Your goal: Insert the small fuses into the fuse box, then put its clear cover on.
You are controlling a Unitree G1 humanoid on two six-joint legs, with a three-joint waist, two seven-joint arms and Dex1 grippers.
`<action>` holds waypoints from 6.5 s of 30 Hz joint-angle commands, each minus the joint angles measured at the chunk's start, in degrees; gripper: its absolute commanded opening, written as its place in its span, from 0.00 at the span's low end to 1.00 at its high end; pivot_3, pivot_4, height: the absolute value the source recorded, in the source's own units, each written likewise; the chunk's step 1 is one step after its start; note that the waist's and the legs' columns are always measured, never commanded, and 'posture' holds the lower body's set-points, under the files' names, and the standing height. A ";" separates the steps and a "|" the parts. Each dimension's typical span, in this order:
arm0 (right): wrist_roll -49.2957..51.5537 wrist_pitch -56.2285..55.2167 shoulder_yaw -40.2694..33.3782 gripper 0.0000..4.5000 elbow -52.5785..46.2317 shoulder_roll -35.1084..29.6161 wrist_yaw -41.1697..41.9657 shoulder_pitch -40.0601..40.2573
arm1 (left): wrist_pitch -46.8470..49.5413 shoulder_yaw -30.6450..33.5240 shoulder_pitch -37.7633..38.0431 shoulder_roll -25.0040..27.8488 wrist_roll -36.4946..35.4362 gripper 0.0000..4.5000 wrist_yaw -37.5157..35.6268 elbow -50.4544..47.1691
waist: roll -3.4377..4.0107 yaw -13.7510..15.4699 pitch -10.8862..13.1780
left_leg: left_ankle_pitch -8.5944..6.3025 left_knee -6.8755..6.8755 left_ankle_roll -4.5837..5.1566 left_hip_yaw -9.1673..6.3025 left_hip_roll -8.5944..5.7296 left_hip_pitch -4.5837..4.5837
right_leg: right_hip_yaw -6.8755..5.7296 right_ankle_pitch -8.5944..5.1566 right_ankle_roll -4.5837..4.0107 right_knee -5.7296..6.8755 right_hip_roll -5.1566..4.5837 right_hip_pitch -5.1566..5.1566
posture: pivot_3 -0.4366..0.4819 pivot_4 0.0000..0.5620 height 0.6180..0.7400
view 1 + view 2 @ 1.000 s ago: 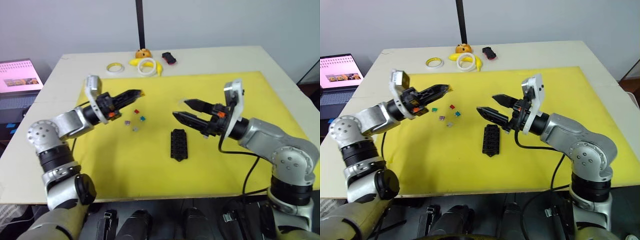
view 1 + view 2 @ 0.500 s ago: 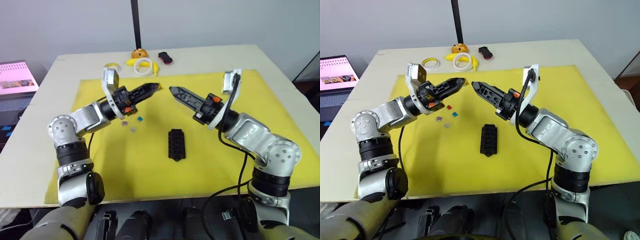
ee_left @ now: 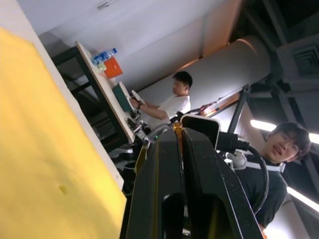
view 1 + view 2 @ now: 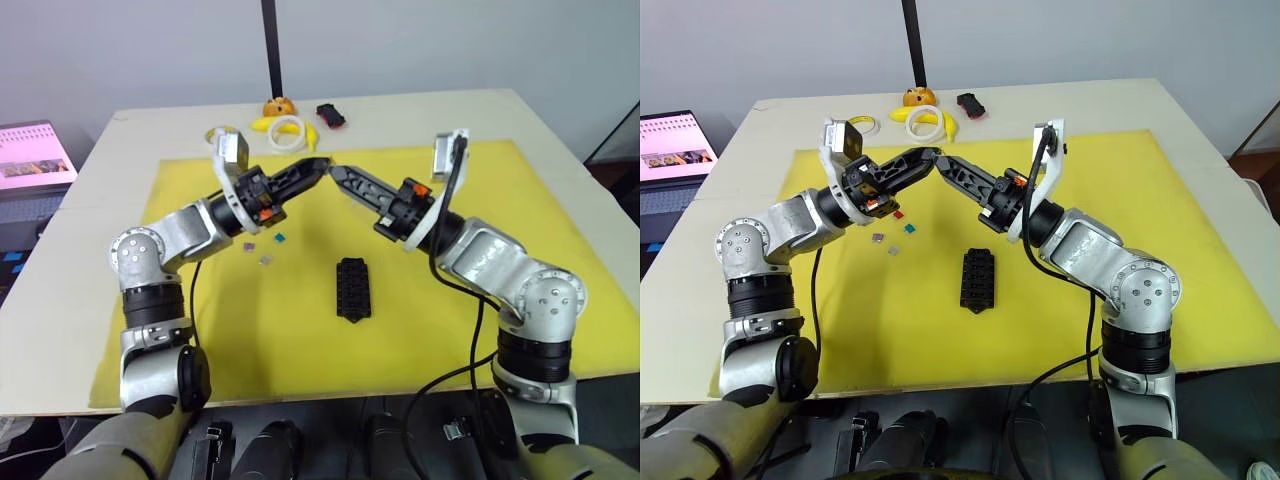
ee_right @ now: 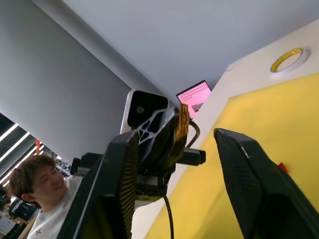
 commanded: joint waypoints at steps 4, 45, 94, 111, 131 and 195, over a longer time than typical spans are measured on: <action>2.02 -1.46 0.11 0.55 -1.46 -0.97 0.73 -1.13 | -1.87 -1.26 -0.20 0.57 -2.14 0.00 -0.03 -1.62 | 0.00 0.01 0.00 | 0.00 0.00 0.00 0.00 0.00 0.00 | 0.00 0.00 0.00 0.00 0.00 0.00 | 0.48 0.27 1.00; 2.38 -4.02 1.71 0.44 -2.60 -2.97 0.75 -1.13 | -4.59 -5.93 0.71 1.89 -5.10 0.00 1.32 -3.22 | 0.00 0.03 0.00 | 0.00 0.01 0.00 0.00 0.00 0.00 | 0.01 0.00 0.00 -0.01 0.01 0.00 | 0.48 0.27 1.00; -46.66 -6.92 22.85 0.00 -17.14 -40.80 51.73 4.07 | -52.13 -38.87 15.76 29.59 64.97 0.98 -59.30 -23.71 | 0.02 1.24 0.10 | -0.13 0.00 0.19 0.45 0.37 -0.02 | 0.10 0.00 -0.01 -0.29 0.23 0.02 | 0.48 0.27 1.00; -64.11 -10.84 26.00 0.00 -14.12 -36.77 57.95 6.19 | -58.28 -40.57 15.84 21.93 73.99 0.98 -59.30 -20.55 | 0.01 1.54 0.11 | -0.13 0.03 0.19 0.46 0.38 -0.02 | 0.12 0.01 -0.01 -0.27 0.24 0.00 | 0.48 0.27 1.00; -68.85 -10.59 25.41 0.00 -13.87 -33.77 61.45 6.82 | -58.72 -40.64 15.96 20.49 75.72 0.98 -59.31 -20.49 | 0.01 1.54 0.11 | -0.13 0.03 0.19 0.46 0.39 -0.01 | 0.13 0.01 -0.01 -0.27 0.25 0.01 | 0.48 0.27 1.00; -64.13 -12.40 15.04 0.37 -11.82 -25.01 63.75 12.31 | -58.65 -40.45 14.76 18.09 76.79 1.00 -59.62 -19.69 | 0.00 1.52 0.11 | -0.13 0.06 0.19 0.43 0.40 0.00 | 0.12 0.02 -0.01 -0.25 0.26 0.03 | 0.48 0.27 1.00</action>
